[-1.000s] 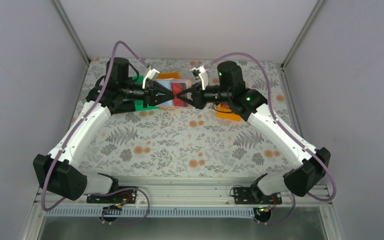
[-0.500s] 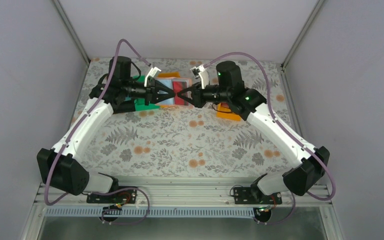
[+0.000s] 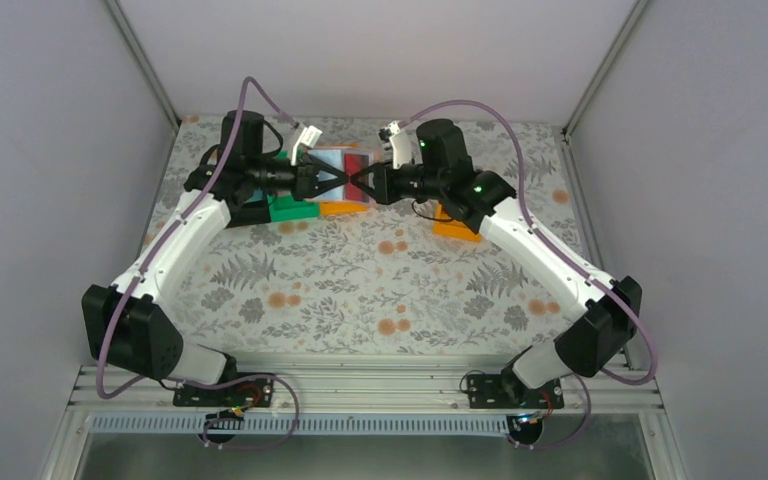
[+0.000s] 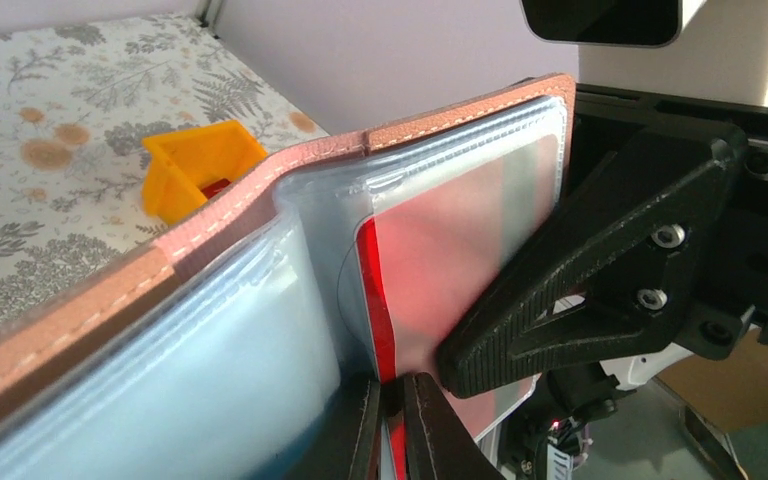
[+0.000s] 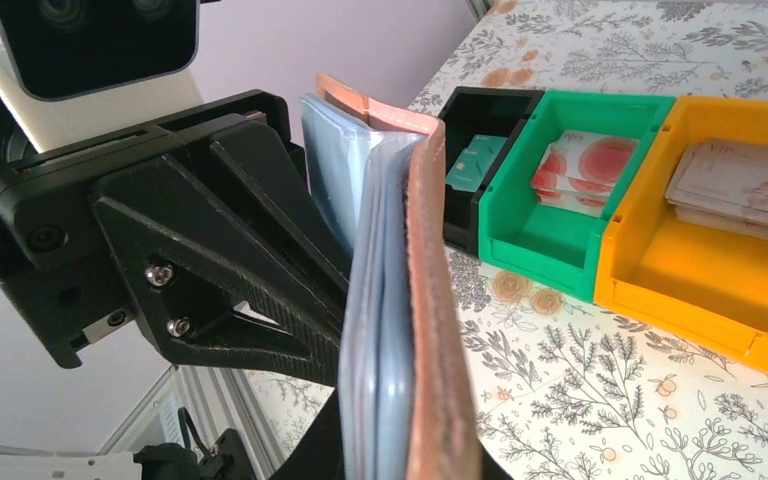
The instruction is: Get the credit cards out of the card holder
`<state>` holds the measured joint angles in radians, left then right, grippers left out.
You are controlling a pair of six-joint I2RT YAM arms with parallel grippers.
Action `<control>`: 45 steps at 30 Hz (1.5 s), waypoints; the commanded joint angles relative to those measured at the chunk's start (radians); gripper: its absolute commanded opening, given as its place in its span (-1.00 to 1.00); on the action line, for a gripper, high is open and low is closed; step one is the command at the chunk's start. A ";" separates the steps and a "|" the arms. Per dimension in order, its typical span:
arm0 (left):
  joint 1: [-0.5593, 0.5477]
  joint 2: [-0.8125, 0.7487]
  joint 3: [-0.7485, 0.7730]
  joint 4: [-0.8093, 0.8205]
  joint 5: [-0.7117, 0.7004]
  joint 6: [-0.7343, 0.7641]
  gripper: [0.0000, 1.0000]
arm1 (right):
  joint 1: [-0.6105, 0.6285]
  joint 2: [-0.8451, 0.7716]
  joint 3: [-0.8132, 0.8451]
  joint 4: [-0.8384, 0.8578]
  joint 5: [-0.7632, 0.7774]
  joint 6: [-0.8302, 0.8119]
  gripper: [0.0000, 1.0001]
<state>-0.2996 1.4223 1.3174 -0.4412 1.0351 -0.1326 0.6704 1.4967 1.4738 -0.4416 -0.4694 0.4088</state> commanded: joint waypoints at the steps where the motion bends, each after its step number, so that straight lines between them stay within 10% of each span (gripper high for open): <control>1: -0.066 -0.019 0.024 0.100 0.240 -0.042 -0.84 | 0.053 0.089 0.031 0.110 0.012 0.056 -0.92; 14: -0.058 -0.018 0.025 0.130 0.297 -0.103 -0.95 | 0.051 0.143 0.064 0.094 0.041 0.092 -0.91; 32: 0.034 -0.086 -0.050 -0.044 0.277 0.087 -0.95 | -0.088 -0.092 -0.135 0.157 -0.352 -0.089 -0.03; 39: 0.037 -0.088 -0.052 -0.072 0.272 0.128 -0.95 | -0.137 -0.152 -0.169 0.142 -0.434 -0.124 -0.07; 45: 0.045 -0.085 -0.041 -0.082 0.267 0.140 -0.95 | -0.145 -0.151 -0.166 0.110 -0.484 -0.150 -0.54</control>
<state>-0.2642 1.3544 1.2633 -0.5144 1.2739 -0.0303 0.5323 1.3560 1.3144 -0.3264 -0.8886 0.2932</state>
